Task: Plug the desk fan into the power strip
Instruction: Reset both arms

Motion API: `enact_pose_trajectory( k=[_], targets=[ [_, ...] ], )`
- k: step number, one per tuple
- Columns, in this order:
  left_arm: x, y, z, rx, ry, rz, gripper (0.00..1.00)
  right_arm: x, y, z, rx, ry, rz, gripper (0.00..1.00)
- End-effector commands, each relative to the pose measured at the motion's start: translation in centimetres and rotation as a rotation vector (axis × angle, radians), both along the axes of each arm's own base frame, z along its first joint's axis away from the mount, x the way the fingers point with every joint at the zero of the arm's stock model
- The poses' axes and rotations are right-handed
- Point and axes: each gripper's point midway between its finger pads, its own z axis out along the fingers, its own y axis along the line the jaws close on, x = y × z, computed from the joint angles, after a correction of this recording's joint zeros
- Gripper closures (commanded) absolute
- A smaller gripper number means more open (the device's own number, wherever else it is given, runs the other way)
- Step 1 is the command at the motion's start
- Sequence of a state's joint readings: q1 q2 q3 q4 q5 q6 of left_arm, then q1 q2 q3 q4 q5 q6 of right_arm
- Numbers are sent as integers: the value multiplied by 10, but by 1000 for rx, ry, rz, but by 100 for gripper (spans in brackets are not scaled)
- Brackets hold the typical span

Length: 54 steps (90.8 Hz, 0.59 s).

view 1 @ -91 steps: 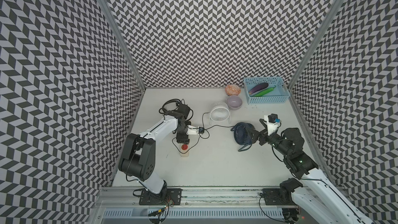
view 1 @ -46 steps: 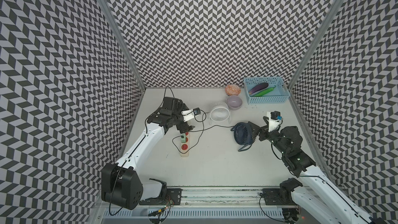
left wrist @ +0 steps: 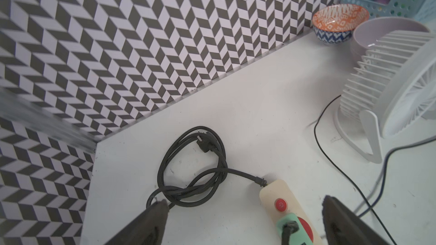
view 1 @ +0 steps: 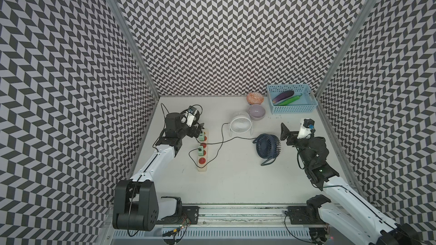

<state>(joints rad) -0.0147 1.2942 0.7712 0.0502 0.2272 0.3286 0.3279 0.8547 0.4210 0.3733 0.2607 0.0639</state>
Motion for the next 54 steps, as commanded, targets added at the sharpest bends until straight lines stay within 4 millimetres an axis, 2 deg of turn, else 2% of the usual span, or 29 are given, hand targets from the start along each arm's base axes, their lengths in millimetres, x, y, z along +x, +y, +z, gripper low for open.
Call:
enact_pose_trajectory(
  k=[1, 15, 20, 25, 37, 54],
  targets=[
    [11, 22, 11, -199, -68, 35, 0, 5, -21, 17, -36, -79, -116, 0],
    [9, 51, -8, -331, -73, 63, 0, 8, -38, 4, -86, -72, -191, 0],
    [6, 55, -11, -343, -91, 61, 0, 8, -47, -2, -81, -68, -226, 0],
    [-1, 52, -18, -341, -104, 45, 0, 6, -59, -6, -67, -73, -277, 0],
    [-26, 30, -26, -323, -194, -66, 0, -2, -77, -17, -40, -103, -349, 0],
    [-32, 25, -29, -296, -278, -39, 0, 1, -93, -36, -61, -78, -404, 0]
  ],
)
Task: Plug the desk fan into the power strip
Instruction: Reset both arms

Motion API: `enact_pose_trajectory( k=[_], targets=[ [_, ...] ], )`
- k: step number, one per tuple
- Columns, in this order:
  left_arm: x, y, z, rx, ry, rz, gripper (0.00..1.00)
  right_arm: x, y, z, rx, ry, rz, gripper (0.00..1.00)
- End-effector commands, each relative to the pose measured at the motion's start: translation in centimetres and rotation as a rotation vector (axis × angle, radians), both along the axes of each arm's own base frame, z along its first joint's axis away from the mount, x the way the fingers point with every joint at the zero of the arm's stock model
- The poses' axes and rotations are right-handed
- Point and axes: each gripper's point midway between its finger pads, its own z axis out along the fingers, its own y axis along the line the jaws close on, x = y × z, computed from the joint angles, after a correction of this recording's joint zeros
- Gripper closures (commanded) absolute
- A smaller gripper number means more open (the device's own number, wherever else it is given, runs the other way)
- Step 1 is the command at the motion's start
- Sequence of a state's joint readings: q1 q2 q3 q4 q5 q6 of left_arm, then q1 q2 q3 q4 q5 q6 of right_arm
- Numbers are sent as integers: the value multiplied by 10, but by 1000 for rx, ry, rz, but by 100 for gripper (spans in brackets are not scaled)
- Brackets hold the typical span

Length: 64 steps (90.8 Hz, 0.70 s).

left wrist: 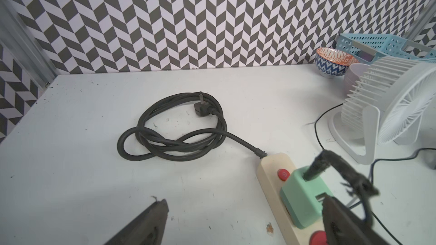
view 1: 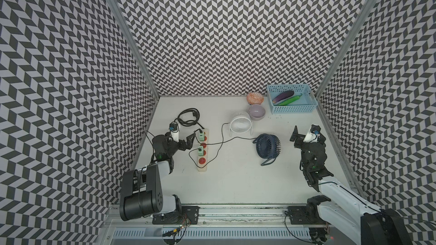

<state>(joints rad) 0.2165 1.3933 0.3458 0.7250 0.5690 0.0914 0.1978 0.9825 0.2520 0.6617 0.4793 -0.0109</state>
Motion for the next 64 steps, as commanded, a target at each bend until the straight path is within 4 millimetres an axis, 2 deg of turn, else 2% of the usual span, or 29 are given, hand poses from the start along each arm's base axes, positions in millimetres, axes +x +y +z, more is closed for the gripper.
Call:
enact_pose_trajectory(
  k=[1, 3, 7, 14, 25, 28, 30, 33, 50, 55, 64],
  targets=[
    [5, -6, 37, 32, -200, -6, 0, 0, -13, 14, 12, -98, -55, 0],
    [5, -7, 37, 34, -204, -3, 0, 1, -13, 15, 9, -101, -56, 0],
    [6, -10, 38, 35, -214, 5, 0, -1, -15, -3, -4, -61, -54, 0],
    [7, -12, 39, 30, -221, 27, 0, 1, -17, -11, -8, -42, -56, 0],
    [0, -23, 37, 56, -271, 44, 0, 12, -8, -16, -46, -17, -1, 0],
    [-2, -27, 33, 81, -282, 44, 0, 14, -5, -23, -53, 11, 14, 0],
    [-3, -29, 37, 91, -308, 51, 0, 19, -4, -16, -53, -2, 20, 0],
    [-2, -30, 42, 100, -321, 64, 0, 22, -3, -14, -56, 1, 23, 0],
    [3, -13, 23, 83, -269, 186, 0, 27, 1, -23, -76, 32, 45, 0],
    [3, -7, 33, 66, -312, 227, 0, 27, 2, -23, -78, 34, 49, 0],
    [5, -2, 24, 63, -263, 254, 0, 26, 5, -21, -86, 28, 68, 0]
  ],
)
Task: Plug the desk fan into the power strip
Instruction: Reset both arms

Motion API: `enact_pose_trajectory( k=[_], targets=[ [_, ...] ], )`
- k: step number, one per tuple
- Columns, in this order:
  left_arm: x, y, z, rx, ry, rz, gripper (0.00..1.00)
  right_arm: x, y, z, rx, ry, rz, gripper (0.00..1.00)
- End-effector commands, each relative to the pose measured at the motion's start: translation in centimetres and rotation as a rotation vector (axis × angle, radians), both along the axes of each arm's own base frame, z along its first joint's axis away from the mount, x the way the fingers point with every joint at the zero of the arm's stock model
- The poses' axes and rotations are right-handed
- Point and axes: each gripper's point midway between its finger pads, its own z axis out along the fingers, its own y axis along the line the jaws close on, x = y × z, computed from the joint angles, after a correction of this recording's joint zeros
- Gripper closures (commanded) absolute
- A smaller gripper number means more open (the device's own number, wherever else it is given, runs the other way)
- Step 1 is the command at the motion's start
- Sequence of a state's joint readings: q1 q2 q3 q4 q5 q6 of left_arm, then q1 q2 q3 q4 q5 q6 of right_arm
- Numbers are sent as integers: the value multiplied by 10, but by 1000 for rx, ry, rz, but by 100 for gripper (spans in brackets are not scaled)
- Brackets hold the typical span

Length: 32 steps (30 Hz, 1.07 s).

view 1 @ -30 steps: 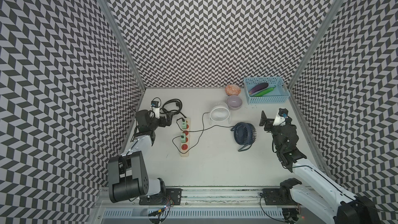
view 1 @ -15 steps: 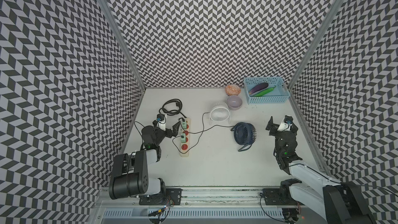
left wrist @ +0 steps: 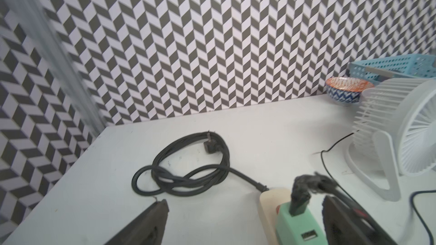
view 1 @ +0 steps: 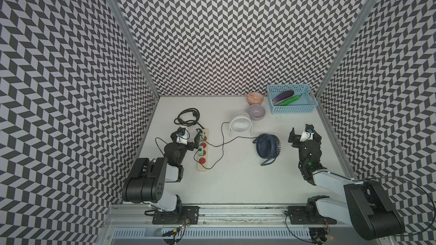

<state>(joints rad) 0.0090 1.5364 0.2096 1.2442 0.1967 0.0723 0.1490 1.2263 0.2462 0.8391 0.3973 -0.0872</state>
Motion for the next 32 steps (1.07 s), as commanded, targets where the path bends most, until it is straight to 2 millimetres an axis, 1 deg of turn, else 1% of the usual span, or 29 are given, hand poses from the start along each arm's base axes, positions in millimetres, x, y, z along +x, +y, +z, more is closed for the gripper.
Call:
enact_pose_trajectory(
  k=[1, 2, 5, 6, 8, 11, 17, 20, 24, 29, 30, 32],
  targets=[
    [1, 16, 14, -29, -60, 92, 0, 3, 5, 18, -7, -65, 34, 0],
    [1, 18, 17, -37, -71, 102, 0, 3, 6, 18, -10, -65, 42, 0],
    [4, 25, 15, -56, -55, 125, 0, 4, 7, 18, -12, -62, 47, 0],
    [7, 27, 16, -64, -51, 131, 0, 4, 6, 20, -9, -67, 43, 0],
    [15, 33, 11, -76, -17, 164, 0, 3, 9, 24, -4, -85, 59, 0],
    [15, 34, 8, -68, -8, 182, 0, 3, 15, 27, -10, -103, 99, 0],
    [16, 33, 9, -66, -8, 183, 0, 6, 17, 20, 6, -102, 119, 0],
    [15, 34, 8, -66, -5, 185, 0, 8, 20, 18, 22, -106, 138, 0],
    [16, 33, 8, -66, -6, 185, 0, 11, 18, 18, 32, -114, 133, 0],
    [16, 33, 8, -66, -4, 187, 0, 9, 19, 27, 25, -151, 148, 0],
    [16, 33, 8, -66, -4, 187, 0, 5, 19, 19, 25, -133, 157, 0],
    [16, 33, 9, -66, -8, 187, 0, 2, 22, 15, 27, -131, 183, 0]
  ],
)
